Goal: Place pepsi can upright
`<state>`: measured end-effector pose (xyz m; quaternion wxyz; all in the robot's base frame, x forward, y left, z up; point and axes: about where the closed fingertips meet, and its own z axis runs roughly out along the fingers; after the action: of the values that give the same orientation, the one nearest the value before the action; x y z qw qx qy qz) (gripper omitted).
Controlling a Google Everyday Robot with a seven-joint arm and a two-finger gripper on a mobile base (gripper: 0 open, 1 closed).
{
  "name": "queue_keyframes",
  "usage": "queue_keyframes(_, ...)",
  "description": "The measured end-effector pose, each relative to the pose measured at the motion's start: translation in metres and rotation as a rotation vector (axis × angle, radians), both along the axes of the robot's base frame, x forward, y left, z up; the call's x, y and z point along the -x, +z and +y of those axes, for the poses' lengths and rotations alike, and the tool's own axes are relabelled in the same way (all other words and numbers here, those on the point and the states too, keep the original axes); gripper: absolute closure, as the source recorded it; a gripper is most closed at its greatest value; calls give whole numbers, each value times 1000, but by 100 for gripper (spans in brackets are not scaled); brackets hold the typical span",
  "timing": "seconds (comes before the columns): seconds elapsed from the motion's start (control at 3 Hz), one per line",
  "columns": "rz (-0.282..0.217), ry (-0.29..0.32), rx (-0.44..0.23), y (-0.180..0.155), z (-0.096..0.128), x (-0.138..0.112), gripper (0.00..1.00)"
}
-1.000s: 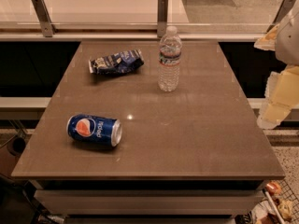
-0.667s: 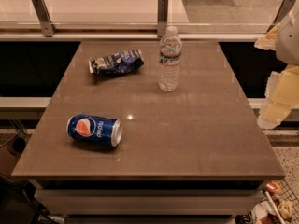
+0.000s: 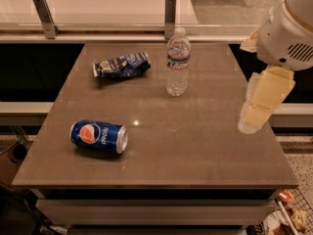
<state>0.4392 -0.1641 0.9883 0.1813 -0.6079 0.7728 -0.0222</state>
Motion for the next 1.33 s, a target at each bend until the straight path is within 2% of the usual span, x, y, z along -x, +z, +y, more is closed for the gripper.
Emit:
queue_keyframes(0.67,43,15,-73,0,63,2,0)
queue_keyframes(1.0,72,53,-106,-12,108,-15,0)
queue_keyframes(1.33,93,52,-102,-22,142,-25,0)
